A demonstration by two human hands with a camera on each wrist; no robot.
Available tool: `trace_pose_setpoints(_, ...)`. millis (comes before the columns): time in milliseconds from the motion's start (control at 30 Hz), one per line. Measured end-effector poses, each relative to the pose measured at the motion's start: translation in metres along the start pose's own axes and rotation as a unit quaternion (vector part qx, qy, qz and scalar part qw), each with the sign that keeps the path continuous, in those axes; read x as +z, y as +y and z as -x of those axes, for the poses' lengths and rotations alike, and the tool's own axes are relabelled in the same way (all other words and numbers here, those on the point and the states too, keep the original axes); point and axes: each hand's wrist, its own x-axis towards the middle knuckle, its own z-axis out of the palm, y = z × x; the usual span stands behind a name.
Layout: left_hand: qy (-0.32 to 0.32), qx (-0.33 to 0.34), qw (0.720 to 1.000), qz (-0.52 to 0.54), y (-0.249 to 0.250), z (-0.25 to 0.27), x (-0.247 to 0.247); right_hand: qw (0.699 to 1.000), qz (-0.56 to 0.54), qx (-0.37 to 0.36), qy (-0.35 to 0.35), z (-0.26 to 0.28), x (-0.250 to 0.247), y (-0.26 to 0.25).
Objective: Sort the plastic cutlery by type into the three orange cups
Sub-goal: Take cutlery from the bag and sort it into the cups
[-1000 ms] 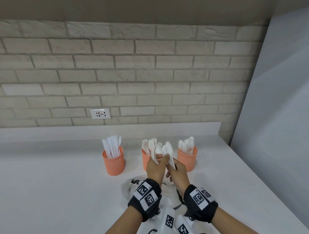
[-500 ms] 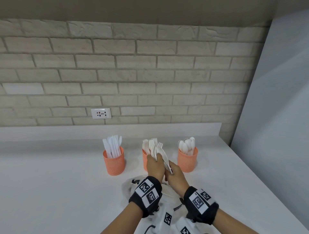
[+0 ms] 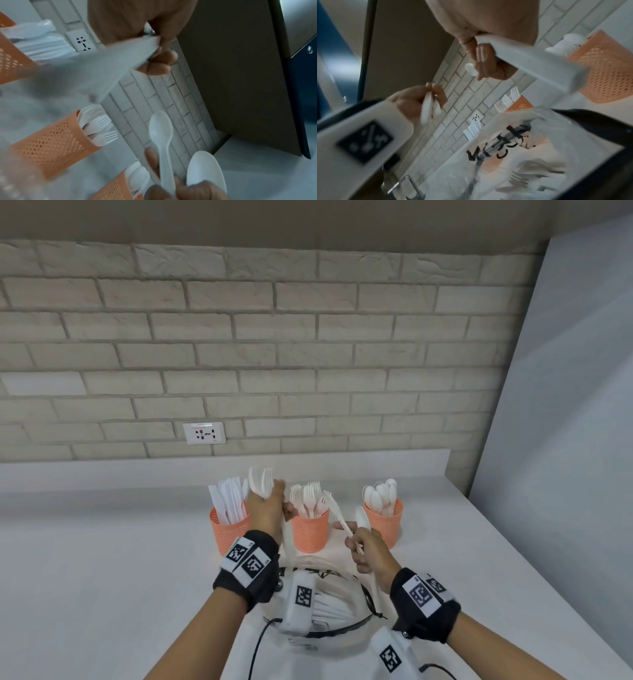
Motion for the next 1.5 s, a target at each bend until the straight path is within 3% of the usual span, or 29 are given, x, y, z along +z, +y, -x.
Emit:
trace_pose_setpoints(200, -0.147, -0.078, 0.983, -0.081, -0.021, 0.016, -0.006, 0.988, -0.104, 0.061, -0.1, 0.004, -0.001, -0.014)
trace_pose_setpoints(367, -0.141, -0.052, 0.98, -0.128, -0.024, 0.022, 0.004, 0.982, -0.062, 0.076, -0.162, 0.011, 0.006, -0.021)
trace_pose_setpoints(500, -0.137, -0.018, 0.975, -0.173, -0.019, 0.027, 0.009, 0.983, -0.027, 0.068, -0.169, 0.011, 0.005, -0.022)
trace_pose_setpoints(633, -0.171, 0.011, 0.961, -0.217, -0.016, 0.035, 0.017, 0.983, 0.011, 0.045, -0.179, 0.009, 0.002, -0.028)
trace_pose_setpoints(800, -0.228, -0.008, 0.941, -0.25, -0.018, 0.036, 0.02, 0.983, -0.028, 0.021, -0.183, 0.006, -0.001, -0.029)
trace_pose_setpoints(1000, -0.268, -0.033, 0.936, -0.227, -0.013, 0.028, 0.015, 0.995, -0.035, -0.027, -0.089, -0.001, -0.016, -0.031)
trace_pose_setpoints(1300, -0.234, -0.093, 0.965, -0.072, -0.013, 0.005, 0.009, 0.99, -0.069, -0.098, 0.071, -0.017, -0.041, -0.047)
trace_pose_setpoints(1500, -0.194, -0.07, 0.971, -0.118, -0.017, -0.018, 0.008, 0.967, -0.086, -0.12, 0.208, -0.032, -0.063, -0.051)
